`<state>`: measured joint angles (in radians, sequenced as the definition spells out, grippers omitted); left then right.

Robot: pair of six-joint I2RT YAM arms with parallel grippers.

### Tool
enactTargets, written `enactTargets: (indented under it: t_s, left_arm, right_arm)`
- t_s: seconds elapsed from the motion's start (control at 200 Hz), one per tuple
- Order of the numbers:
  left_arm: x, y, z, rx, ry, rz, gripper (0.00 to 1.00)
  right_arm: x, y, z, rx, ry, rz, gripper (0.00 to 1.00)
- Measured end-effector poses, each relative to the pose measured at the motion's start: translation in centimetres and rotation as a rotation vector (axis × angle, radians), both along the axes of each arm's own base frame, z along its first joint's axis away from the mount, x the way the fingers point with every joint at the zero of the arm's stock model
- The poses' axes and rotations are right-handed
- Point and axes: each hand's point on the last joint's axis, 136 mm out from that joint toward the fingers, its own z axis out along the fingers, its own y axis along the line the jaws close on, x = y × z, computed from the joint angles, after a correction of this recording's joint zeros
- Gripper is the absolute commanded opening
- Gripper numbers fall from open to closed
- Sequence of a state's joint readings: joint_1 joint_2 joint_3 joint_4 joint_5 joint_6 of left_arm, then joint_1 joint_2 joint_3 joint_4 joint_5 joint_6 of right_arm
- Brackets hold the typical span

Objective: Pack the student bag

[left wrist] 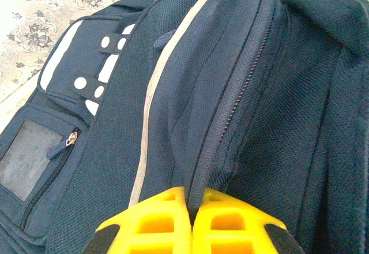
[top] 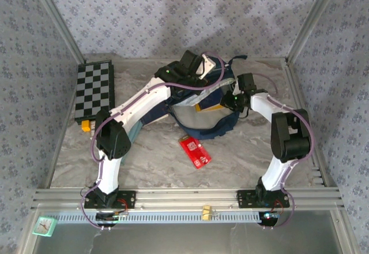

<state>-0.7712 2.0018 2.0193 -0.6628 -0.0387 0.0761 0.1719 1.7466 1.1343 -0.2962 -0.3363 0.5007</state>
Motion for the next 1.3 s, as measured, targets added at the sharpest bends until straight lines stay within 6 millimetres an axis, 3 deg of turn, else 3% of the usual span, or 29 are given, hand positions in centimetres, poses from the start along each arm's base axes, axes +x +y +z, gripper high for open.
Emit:
enactTargets:
  t_s: [0.095, 0.27, 0.385, 0.49, 0.565, 0.71, 0.865, 0.995, 1.059, 1.174, 1.299]
  left_arm:
    - [0.0, 0.0, 0.0, -0.002, 0.004, 0.003, 0.0]
    - [-0.2, -0.1, -0.8, -0.023, 0.037, 0.019, 0.01]
    - [-0.9, -0.3, -2.6, -0.045, 0.108, 0.034, 0.13]
    - [-1.8, -0.3, -4.5, -0.072, 0.18, 0.059, 0.32]
    - [-2.6, 0.0, -5.4, -0.091, 0.232, 0.086, 0.4]
    - [-4.2, 2.1, -4.7, -0.152, 0.277, 0.159, 0.53]
    - [-6.4, 6.2, -1.2, -0.266, 0.279, 0.251, 0.61]
    - [-7.2, 12.2, -0.2, -0.348, 0.297, 0.407, 0.67]
    - [-7.4, 15.6, -1.2, -0.367, 0.319, 0.508, 0.68]
    - [-8.5, 21.4, -4.9, -0.348, 0.392, 0.701, 0.71]
    - [-10.2, 24.6, -8.4, -0.322, 0.47, 0.822, 0.74]
  right_arm:
    - [-2.0, -0.4, 1.0, -0.01, -0.003, 0.014, 0.27]
    - [-5.4, -1.6, 5.2, -0.014, -0.079, 0.004, 0.34]
    - [-7.3, -2.5, 7.2, -0.008, -0.109, -0.011, 0.37]
    - [-8.5, -2.3, 7.8, -0.001, -0.097, 0.0, 0.4]
    - [-9.4, -2.0, 7.9, 0.006, -0.078, 0.015, 0.42]
    - [-11.2, -0.4, 8.1, 0.023, -0.04, 0.077, 0.44]
    - [-13.0, 2.5, 8.2, 0.029, -0.017, 0.178, 0.46]
    - [-14.7, 5.7, 7.9, 0.033, 0.0, 0.262, 0.48]
    - [-15.4, 7.2, 7.8, 0.031, 0.001, 0.294, 0.49]
    - [-16.3, 9.8, 6.9, 0.027, -0.004, 0.344, 0.51]
    - [-16.8, 11.5, 5.5, 0.03, 0.018, 0.344, 0.52]
